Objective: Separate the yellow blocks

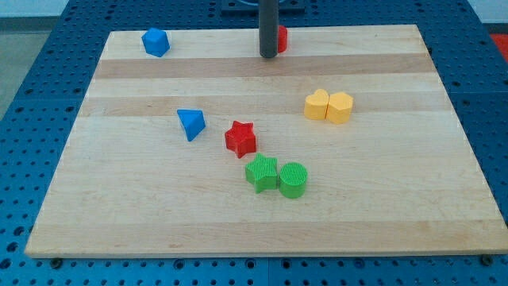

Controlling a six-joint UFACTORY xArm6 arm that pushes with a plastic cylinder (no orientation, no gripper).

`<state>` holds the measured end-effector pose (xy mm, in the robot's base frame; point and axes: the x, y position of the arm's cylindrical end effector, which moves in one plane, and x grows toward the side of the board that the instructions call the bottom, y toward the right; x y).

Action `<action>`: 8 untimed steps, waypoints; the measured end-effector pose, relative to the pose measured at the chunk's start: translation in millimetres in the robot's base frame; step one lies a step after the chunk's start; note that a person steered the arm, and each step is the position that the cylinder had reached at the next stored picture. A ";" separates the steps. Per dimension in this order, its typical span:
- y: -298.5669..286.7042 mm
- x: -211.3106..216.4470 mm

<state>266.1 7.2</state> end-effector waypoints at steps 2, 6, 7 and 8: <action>-30.1 55.5; 2.6 150.2; 35.7 158.8; 70.4 162.4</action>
<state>428.6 77.6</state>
